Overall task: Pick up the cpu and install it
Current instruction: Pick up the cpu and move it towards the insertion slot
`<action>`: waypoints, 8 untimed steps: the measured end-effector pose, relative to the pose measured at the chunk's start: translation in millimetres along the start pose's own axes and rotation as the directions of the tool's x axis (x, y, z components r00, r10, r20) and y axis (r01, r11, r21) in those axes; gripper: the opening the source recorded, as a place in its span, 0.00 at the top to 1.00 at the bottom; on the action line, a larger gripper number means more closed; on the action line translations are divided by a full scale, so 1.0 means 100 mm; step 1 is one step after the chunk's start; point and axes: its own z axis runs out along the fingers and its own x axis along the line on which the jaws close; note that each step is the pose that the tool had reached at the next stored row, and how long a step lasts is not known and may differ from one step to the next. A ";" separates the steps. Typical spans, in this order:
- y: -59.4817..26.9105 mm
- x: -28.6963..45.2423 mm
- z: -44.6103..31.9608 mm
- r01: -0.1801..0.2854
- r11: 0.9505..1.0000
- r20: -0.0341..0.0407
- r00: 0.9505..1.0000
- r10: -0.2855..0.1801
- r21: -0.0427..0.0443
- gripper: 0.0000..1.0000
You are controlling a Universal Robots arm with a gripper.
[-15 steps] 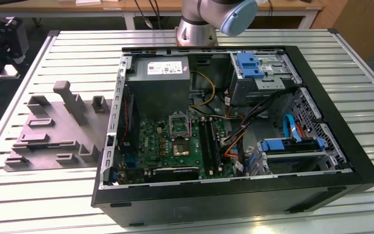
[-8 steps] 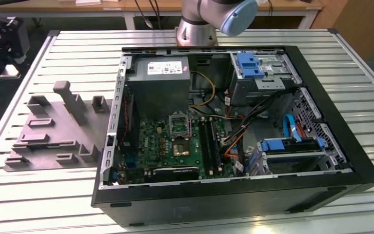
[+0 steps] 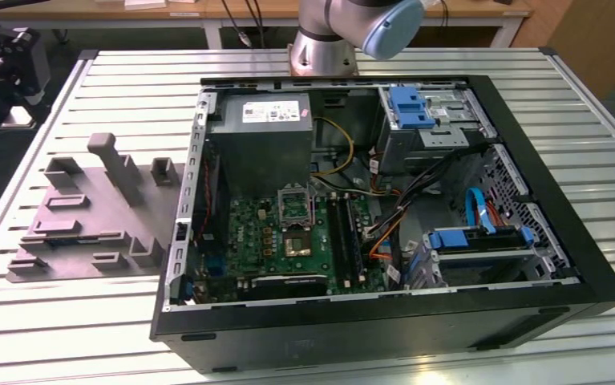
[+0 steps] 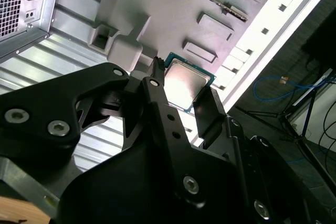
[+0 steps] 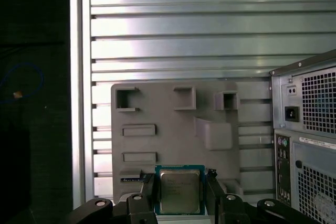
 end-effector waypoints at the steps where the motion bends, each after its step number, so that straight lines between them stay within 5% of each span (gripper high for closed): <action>1: 0.000 -0.003 0.001 0.000 1.000 0.000 1.000 0.000 0.000 0.53; 8: 0.001 -0.027 0.001 0.000 1.000 0.000 1.000 0.000 0.000 0.53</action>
